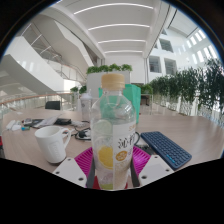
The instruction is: Pour water
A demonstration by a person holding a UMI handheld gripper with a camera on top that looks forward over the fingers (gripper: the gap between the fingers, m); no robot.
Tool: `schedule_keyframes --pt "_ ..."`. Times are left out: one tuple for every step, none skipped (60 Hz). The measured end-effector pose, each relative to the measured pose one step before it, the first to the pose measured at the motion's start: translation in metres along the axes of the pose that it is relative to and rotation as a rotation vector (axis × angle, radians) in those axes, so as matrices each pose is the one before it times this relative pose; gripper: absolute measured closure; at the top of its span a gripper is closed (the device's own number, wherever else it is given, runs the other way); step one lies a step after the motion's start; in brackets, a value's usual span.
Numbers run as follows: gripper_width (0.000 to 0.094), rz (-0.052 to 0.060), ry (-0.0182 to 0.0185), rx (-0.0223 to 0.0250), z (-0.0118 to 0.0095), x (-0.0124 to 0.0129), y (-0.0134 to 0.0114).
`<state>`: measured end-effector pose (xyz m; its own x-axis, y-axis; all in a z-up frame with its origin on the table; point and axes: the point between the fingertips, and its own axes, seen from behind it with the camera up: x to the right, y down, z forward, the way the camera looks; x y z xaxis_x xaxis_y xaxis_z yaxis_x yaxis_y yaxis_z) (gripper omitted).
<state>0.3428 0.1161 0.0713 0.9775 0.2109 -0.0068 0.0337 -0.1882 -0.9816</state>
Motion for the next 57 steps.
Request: schedule_keyframes --pt "0.0403 -0.0032 0.00159 0.00015 -0.00035 0.00003 0.00053" --pt "0.04 -0.0017 0.00291 0.00133 0.00025 0.00023 0.00048" --pt "0.0396 0.0005 0.00471 -0.00193 -0.00198 0.00052 -0.00294" --pt "0.0389 0.0008 0.00549 -0.00317 -0.00042 0.00082 0.0005" --pt "0.0373 -0.0003 0.00582 -0.00568 -0.00013 0.00081 0.00078" --pt "0.037 -0.0014 0.00608 -0.00727 -0.00016 0.00112 0.00075" --pt "0.0358 -0.0014 0.00553 -0.01127 -0.00039 0.00016 0.00153" --pt "0.0347 -0.0005 0.00508 -0.0153 -0.0029 0.00081 0.00072" --pt "0.0334 0.0011 0.00738 -0.02065 -0.00164 0.00086 0.00337" --pt "0.0313 0.0022 0.00761 -0.01754 -0.00322 0.00147 0.0019" --pt "0.0285 0.0019 0.00479 -0.01234 -0.00317 0.00036 0.00078" --pt "0.0252 0.0005 0.00069 -0.00713 -0.00412 -0.00047 -0.00077" --pt "0.0216 0.0005 -0.0008 -0.0047 -0.00463 -0.00151 -0.00063" --pt "0.0175 -0.0001 0.00175 -0.00673 -0.00578 -0.00238 -0.00162" --pt "0.0131 0.0003 0.00313 -0.00625 -0.0074 0.00041 0.00105" --pt "0.0089 0.0002 0.00688 -0.00897 -0.00628 -0.00054 0.00033" --pt "0.0079 0.002 0.00981 -0.00758 -0.00633 0.00041 0.00064" --pt "0.0086 0.0028 0.00866 -0.00552 -0.00753 -0.00037 0.00021" --pt "0.0094 0.003 0.00883 -0.0025 -0.00744 -0.00045 -0.00003" --pt "0.01 0.0035 0.00639 -0.00117 -0.00798 -0.0013 -0.00047" --pt "0.0101 0.0044 0.00668 -0.00145 -0.0086 -0.00138 -0.00012" --pt "0.0101 0.0043 0.00405 -0.00522 -0.00742 -0.00232 -0.00317" --pt "0.01 0.0061 0.00056 -0.00437 -0.01371 -0.00078 0.00135" --pt "0.0101 0.0053 0.00119 -0.00479 -0.00976 -0.00325 0.00054" --pt "0.0101 0.0048 0.00153 -0.00562 -0.00983 -0.00365 0.00062" --pt "0.0101 0.0042 0.00288 -0.0057 -0.01057 -0.00355 0.00045" --pt "0.0101 0.0035 0.0046 -0.00541 -0.01072 -0.00567 -0.00211" --pt "0.0099 0.0017 0.00471 -0.00345 -0.01167 -0.00289 0.00078" --pt "0.0101 0.0005 0.00545 -0.00273 -0.01104 -0.00339 -0.00014" --pt "0.01 0.0001 0.00684 -0.00235 -0.01099 -0.00318 -0.00052" --pt "0.01 0.0008 0.00812 -0.00119 -0.01132 -0.00322 -0.00055" --pt "0.0101 0.0004 0.0083 0.0 -0.01135 -0.00345 -0.00113" --pt "0.0102 0.0007 0.00849 0.00127 -0.0099 -0.00511 -0.00334" --pt "0.0101 0.0022 0.00908 0.00268 -0.01105 -0.00369 -0.00161" --pt "0.0101 0.0043 0.0108 0.00221 -0.01151 -0.00445 -0.00117" --pt "0.0101 0.0049 0.01153 -0.00002 -0.0106 -0.00371 -0.00109" --pt "0.0102 0.005 0.01029 -0.00196 -0.01058 -0.00366 -0.00092" --pt "0.0101 0.0046 0.00762 -0.0023 -0.01028 -0.00428 -0.00093" --pt "0.0102 0.0037 0.00524 -0.00114 -0.01017 -0.00466 -0.00104" --pt "0.0102 0.0033 0.00311 0.00002 -0.00629 -0.0039 -0.0026" --pt "0.0102 0.0036 0.00428 0.00372 -0.01307 -0.00395 -0.00071" --pt "0.0102 0.0031 0.00493 0.00532 -0.00924 -0.0045 -0.00187" --pt "0.0103 0.002 0.00622 0.00605 -0.00906 -0.00388 -0.00243" --pt "0.0102 0.0007 0.00615 0.0059 -0.00895 -0.00357 -0.00215" --pt "0.0103 -0.0002 0.00557 0.00549 -0.00871 -0.00373 -0.0022" --pt "0.01 -0.0019 0.00514 0.00598 -0.00179 -0.0024 -0.00304" --pt "0.0099 -0.0009 0.00707 0.0068 -0.01251 -0.00369 -0.00348" --pt "0.0094 -0.0003 0.00689 0.00729 -0.0073 -0.00276 -0.00228" --pt "0.0095 0.0009 0.00597 0.00667 -0.00764 -0.003 -0.00235" --pt "0.0096 0.0009 0.00559 0.00453 -0.00722 -0.00269 -0.00197" --pt "0.0096 0.002 0.00493 0.00257 -0.00715 -0.00271 -0.00162" --pt "0.0096 0.0033 0.00372 0.00101 -0.0037 -0.00228 -0.00128" --pt "0.0096 0.0032 0.00225 0.0005 -0.00679 -0.0024 -0.00101" --pt "0.0095 0.0024 0.00042 0.00128 -0.00593 -0.00276 -0.00154" --pt "0.0095 0.0014 -0.00064 0.00073 -0.00565 -0.00259 -0.00112" --pt "0.0095 0.0007 -0.00043 0.00007 -0.0057 -0.00229 -0.00111" --pt "0.0095 0.0009 0.00025 -0.0006 -0.00559 -0.00216 -0.0009"
